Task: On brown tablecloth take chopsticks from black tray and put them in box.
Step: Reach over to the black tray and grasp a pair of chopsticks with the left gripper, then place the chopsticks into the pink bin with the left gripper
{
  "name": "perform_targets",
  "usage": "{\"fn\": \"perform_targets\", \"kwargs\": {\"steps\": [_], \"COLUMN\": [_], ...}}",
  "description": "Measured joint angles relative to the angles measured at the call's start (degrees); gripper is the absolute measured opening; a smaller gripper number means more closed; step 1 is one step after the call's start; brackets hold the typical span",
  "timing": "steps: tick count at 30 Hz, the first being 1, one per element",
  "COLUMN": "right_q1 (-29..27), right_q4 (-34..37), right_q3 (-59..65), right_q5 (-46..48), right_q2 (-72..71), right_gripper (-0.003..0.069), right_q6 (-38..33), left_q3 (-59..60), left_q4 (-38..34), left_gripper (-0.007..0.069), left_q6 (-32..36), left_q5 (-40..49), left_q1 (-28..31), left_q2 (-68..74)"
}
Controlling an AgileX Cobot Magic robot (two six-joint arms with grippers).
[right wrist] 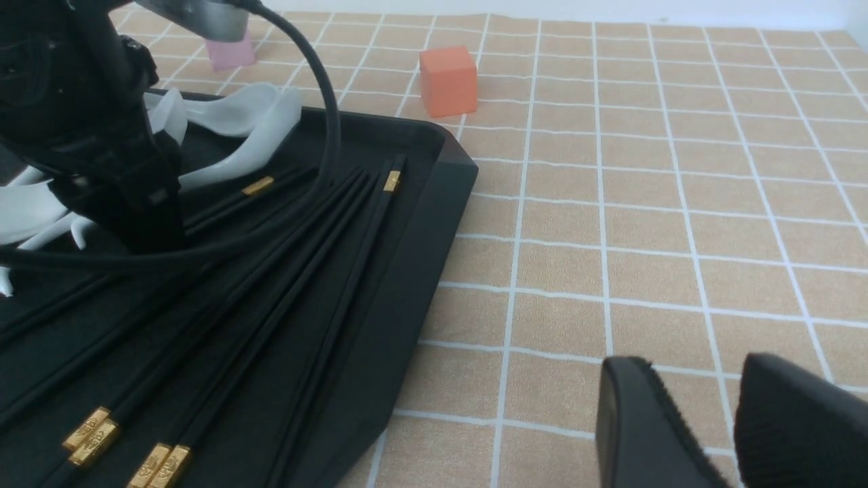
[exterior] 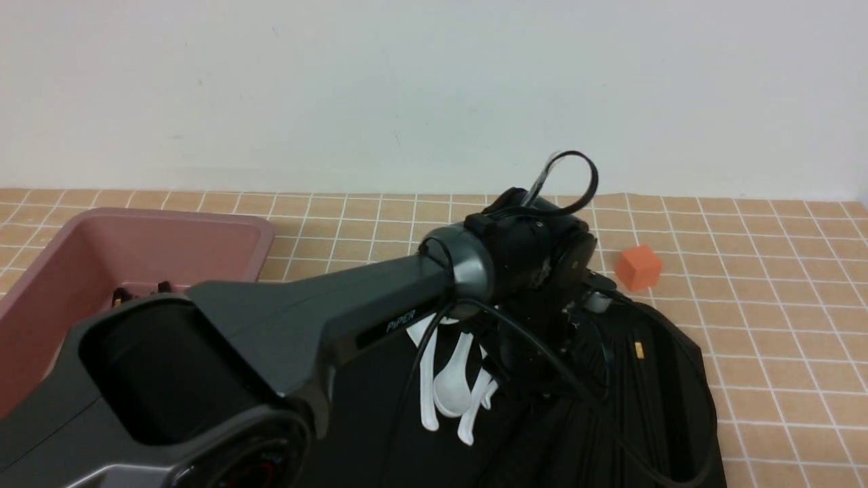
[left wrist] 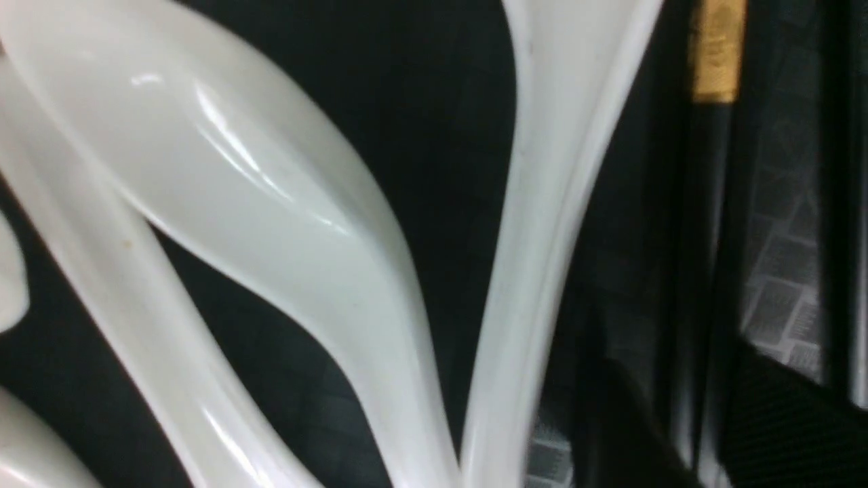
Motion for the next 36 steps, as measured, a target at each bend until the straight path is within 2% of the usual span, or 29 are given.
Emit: {"fn": "perform_targets", "kwargs": {"steps": [3, 5, 13, 17, 25, 28, 32, 36], "right_q1": [0.0, 0.0, 0.0, 0.0, 0.0, 0.0, 0.0, 0.0], "right_q4": [0.0, 0.0, 0.0, 0.0, 0.0, 0.0, 0.1, 0.0], "right_q3": [0.0, 0.0, 0.0, 0.0, 0.0, 0.0, 0.0, 0.0], "right_q5": [0.0, 0.0, 0.0, 0.0, 0.0, 0.0, 0.0, 0.0], "right_q2": [0.0, 0.0, 0.0, 0.0, 0.0, 0.0, 0.0, 0.0], "right_gripper": [0.024, 0.024, 0.024, 0.024, 0.024, 0.024, 0.024, 0.024], "right_q6": [0.0, 0.0, 0.0, 0.0, 0.0, 0.0, 0.0, 0.0], "left_q3": [-0.1, -0.2, -0.2, -0.2, -6.1, -9.6, -11.8, -8.1], "left_q4": [-0.1, -0.1, -1.0, -3.7, -4.3, -4.4, -4.5, -3.7], "left_gripper": [0.0119, 0.009, 0.0091, 0.0091, 0.0091, 0.0091, 0.0091, 0.0091], "left_q6": [0.0, 0.0, 0.0, -0.2, -4.9, -5.7, -5.7, -5.6], "left_q5": [0.1, 0.3, 0.4, 1.4, 2.9, 5.1, 9.5, 10.1], "left_q1": [0.0, 0.0, 0.0, 0.1, 0.8, 2.5, 7.9, 18.9], "left_q2": [0.0, 0.0, -0.3, -1.3, -9.4, -13.7, -19.7, -26.7]}}
